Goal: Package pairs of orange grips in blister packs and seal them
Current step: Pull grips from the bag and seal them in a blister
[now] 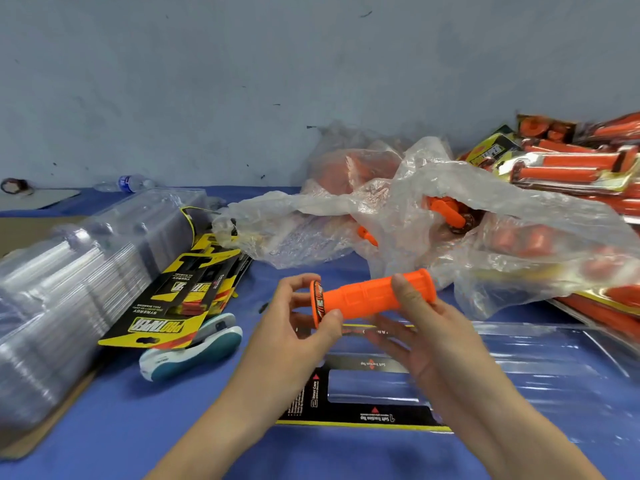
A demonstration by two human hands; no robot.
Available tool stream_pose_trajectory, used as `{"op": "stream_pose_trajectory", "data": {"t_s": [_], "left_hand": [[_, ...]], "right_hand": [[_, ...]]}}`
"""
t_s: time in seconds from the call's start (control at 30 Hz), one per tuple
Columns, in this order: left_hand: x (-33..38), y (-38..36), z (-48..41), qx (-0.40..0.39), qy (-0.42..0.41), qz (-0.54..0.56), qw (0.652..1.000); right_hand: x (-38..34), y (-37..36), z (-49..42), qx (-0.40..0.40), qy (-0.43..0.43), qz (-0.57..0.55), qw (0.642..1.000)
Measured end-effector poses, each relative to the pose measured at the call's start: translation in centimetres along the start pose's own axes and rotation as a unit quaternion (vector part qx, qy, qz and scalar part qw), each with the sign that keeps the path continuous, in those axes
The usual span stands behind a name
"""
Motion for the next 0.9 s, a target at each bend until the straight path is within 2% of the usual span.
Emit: {"op": "stream_pose_trajectory", "data": {"t_s": [0.1, 0.37, 0.43, 0.5, 0.57, 0.6, 0.7, 0.73, 0.9], "left_hand": [[-0.3, 0.6, -0.2, 0.018, 0.005, -0.016, 1.0], [-0.4, 0.3, -0.4, 0.042, 0.001, -0.063, 0.997], [-0.3, 0.4, -0.5, 0.05, -0.005, -0.095, 0.994], [-0.4, 0.9, -0.7, 0.064, 0.008, -0.094, 0.994], [-0.6, 1.5, -1.1, 0.078, 0.013, -0.108, 0.991], [-0.7, 1.7, -1.2, 0.082, 0.017, -0.118, 0.989], [-1.3, 2.0, -1.2, 0.088, 0.034, -0.144, 0.985], [-1.4, 1.9, -1.2, 0.091, 0.037, -0.158, 0.983], [-2.0, 0.8, -1.1, 0.093, 0.055, -0.183, 0.977]], "right_hand": [[-0.6, 0.7, -0.2, 0.021, 0.008, -0.034, 0.999], [-0.7, 1.2, -0.2, 0.016, 0.037, 0.008, 0.999], [-0.9, 1.3, -0.3, 0.013, 0.053, 0.045, 0.997], [-1.3, 1.7, -0.4, 0.016, 0.087, 0.137, 0.987], [-2.1, 2.8, -0.6, 0.027, 0.156, 0.283, 0.946], [-2.4, 3.6, -0.7, 0.035, 0.192, 0.37, 0.908], [-3.0, 5.9, -0.9, 0.064, 0.243, 0.608, 0.753], [-2.9, 6.4, -1.0, 0.07, 0.239, 0.648, 0.72], [-2.0, 7.4, -0.8, 0.047, 0.19, 0.726, 0.659]]}}
Point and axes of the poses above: each hand's wrist, its own z-axis away from the middle knuckle, its own y-axis out of the back of the hand, x = y × z, the point moved 1 cm from there along -z, towards the middle knuckle, and after that the axes turned 5 degrees about -z, right-handed, at the moved point
